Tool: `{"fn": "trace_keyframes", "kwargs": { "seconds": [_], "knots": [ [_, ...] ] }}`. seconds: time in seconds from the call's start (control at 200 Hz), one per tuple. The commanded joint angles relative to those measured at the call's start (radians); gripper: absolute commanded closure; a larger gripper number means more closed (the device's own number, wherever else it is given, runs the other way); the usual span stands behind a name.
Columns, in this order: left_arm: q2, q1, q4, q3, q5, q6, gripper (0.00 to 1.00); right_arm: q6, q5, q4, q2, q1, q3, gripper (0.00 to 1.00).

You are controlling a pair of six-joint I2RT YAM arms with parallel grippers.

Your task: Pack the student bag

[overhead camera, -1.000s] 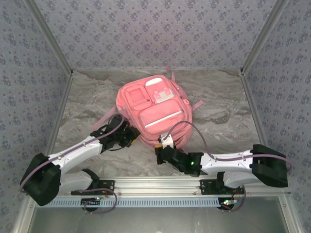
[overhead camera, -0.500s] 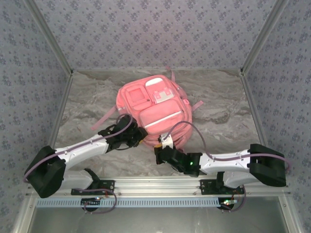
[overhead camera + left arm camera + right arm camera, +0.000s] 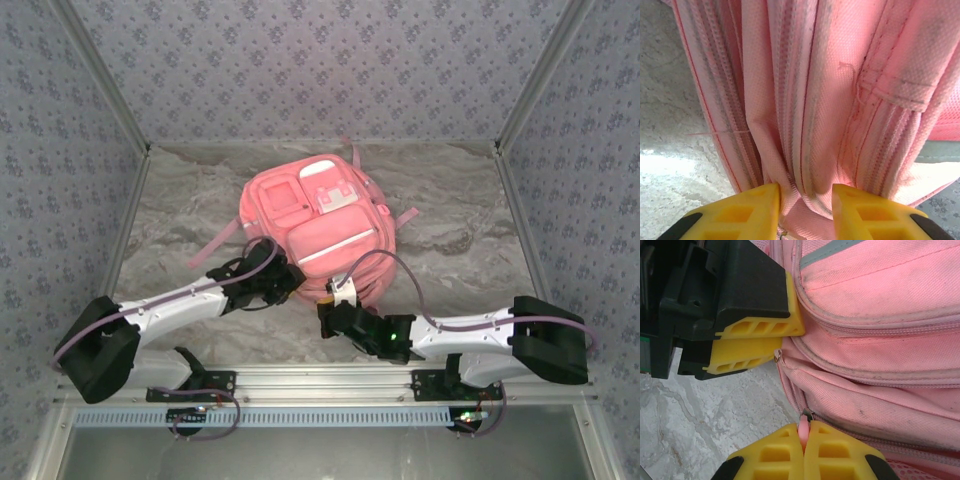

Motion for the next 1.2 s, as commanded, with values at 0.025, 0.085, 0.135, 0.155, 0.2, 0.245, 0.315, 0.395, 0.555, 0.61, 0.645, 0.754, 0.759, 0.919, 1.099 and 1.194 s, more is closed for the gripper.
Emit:
{"fn": "trace_keyframes", "kwargs": {
  "seconds": [0.025,0.085,0.135,0.155,0.2,0.245,0.315,0.395,0.555,0.61,0.645,0.754,0.759,0.919,1.099,1.194],
  "knots": [
    [-0.032,-0.032,0.002,0.004,-0.002,-0.037,0.67,0.027,0.015,0.016,0.002,-0.003,0.0,1.0],
    [-0.028,-0.041,-0.001,0.013,-0.005,-0.034,0.67,0.028,0.013,0.018,0.002,-0.005,0.001,1.0],
    [-0.02,-0.048,-0.004,0.023,-0.005,-0.03,0.68,0.027,0.01,0.018,0.003,-0.01,0.002,1.0],
    [-0.017,-0.053,-0.005,0.026,-0.006,-0.029,0.69,0.027,0.009,0.018,0.003,-0.011,0.003,1.0],
    [-0.012,-0.06,-0.003,0.03,-0.007,-0.028,0.71,0.028,0.006,0.015,0.003,-0.014,0.002,1.0],
    [-0.008,-0.067,0.0,0.033,-0.009,-0.026,0.74,0.029,0.005,0.014,0.002,-0.016,0.001,1.0],
    [-0.007,-0.068,-0.001,0.036,-0.011,-0.022,0.8,0.029,0.004,0.013,0.002,-0.018,0.001,1.0],
    [-0.015,-0.069,-0.011,0.042,-0.027,-0.009,0.86,0.029,0.004,-0.004,0.001,-0.02,0.001,1.0],
    [-0.035,-0.063,-0.057,0.061,-0.066,0.021,0.91,0.032,0.019,-0.079,-0.022,-0.018,0.007,1.0],
    [-0.04,-0.059,-0.064,0.061,-0.072,0.027,0.91,0.032,0.03,-0.104,-0.041,-0.018,0.007,1.0],
    [-0.041,-0.055,-0.066,0.061,-0.072,0.028,0.92,0.032,0.036,-0.125,-0.054,-0.018,0.004,1.0],
    [-0.043,-0.045,-0.066,0.054,-0.072,0.029,0.92,0.04,0.055,-0.197,-0.108,-0.015,-0.012,1.0],
    [-0.044,-0.045,-0.066,0.054,-0.072,0.028,0.92,0.042,0.056,-0.2,-0.111,-0.015,-0.013,1.0],
    [-0.04,-0.039,-0.064,0.049,-0.075,0.033,0.92,0.046,0.085,-0.301,-0.211,-0.02,-0.048,1.0],
    [-0.041,-0.031,-0.068,0.049,-0.081,0.042,0.92,0.025,0.105,-0.379,-0.288,-0.032,-0.063,1.0],
    [-0.05,-0.021,-0.084,0.054,-0.092,0.059,0.92,-0.019,0.106,-0.386,-0.302,-0.033,-0.053,1.0]
  ]
}}
